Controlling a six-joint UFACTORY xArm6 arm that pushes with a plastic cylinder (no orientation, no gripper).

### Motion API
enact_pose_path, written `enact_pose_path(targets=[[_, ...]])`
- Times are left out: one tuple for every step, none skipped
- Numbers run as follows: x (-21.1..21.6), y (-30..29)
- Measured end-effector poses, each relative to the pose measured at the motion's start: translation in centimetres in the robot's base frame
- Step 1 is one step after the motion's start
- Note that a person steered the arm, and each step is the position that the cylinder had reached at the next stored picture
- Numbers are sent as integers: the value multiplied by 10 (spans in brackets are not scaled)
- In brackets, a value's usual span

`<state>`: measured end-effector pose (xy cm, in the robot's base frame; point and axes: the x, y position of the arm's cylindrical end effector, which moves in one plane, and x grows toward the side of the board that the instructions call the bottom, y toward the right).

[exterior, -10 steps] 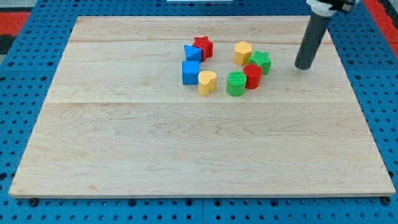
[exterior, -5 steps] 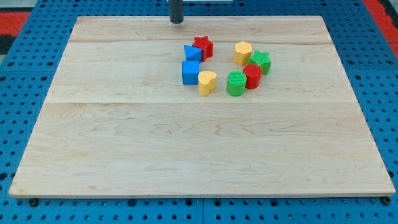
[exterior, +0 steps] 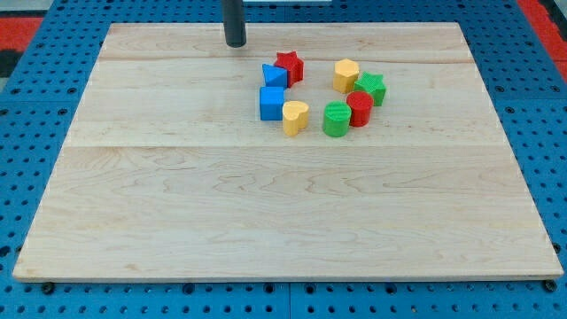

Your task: Slide red star to the right and down a bit

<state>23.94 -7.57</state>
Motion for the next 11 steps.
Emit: enact_pose_path(targets=[[11, 0], [17, 3], [18, 13], [19, 33], [25, 46], [25, 47], [25, 45], [27, 36], [39, 35], [42, 37], [42, 43]])
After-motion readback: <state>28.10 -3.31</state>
